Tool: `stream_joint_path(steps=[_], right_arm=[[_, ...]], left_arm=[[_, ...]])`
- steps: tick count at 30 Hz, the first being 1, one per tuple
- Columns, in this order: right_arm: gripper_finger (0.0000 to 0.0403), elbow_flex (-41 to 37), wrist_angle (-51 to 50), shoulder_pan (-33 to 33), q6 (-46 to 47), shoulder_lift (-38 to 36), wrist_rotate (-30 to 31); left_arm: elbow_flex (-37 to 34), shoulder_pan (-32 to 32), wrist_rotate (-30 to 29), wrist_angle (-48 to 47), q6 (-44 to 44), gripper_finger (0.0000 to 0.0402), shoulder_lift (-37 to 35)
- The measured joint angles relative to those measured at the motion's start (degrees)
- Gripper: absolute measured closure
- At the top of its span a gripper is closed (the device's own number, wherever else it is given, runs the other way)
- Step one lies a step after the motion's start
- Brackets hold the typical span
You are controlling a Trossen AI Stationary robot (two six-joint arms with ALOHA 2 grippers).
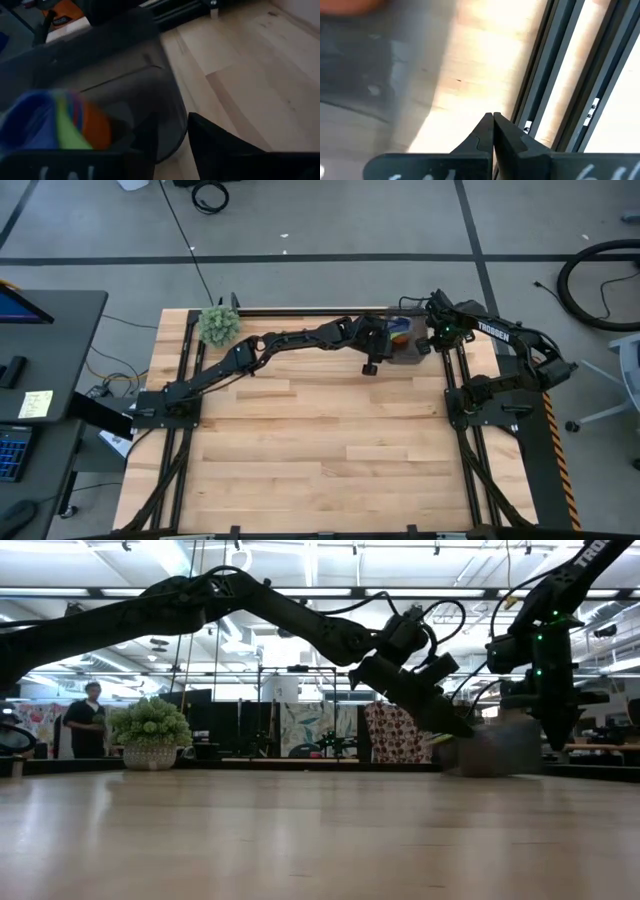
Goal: Nest measuring cups in basket
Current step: Adjust the stack of measuring cups in the black bin
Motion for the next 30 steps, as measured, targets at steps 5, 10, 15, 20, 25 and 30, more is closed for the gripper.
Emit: stream_joint_path(steps=[5,10,15,20,25,30], right_arm=[[0.0394,0.0,0.0,0.0,0.0,0.0,-0.1],[0.0394,0.0,0.0,0.0,-0.1,0.0,-0.6],[0.0394,0.0,0.0,0.0,-0.3,0.0,-1.0],[0.0394,0.0,0.0,0.0,-0.3,0.0,-1.1],[0.0394,0.0,0.0,0.0,-0.4,0.0,-1.2],[0.0394,0.0,-0.1,0.0,-0.5,-0.1,-1.5]], left_arm=[[-0.1,-1.0,0.0,-0.7,0.0,0.0324,0.2],[-0.1,-1.8,0.0,-0.4,1.7,0.0364,0.2],[-0.1,-1.9,-2.5,-0.2,4.4,0.0385,0.2],[-0.2,-1.8,-2.9,-0.5,4.5,0.0385,-0.2],[-0.2,-2.2,-2.1,-3.6,4.3,0.0386,-1.6],[-0.2,-2.6,-3.7,-9.0,3.2,0.0387,-3.1]])
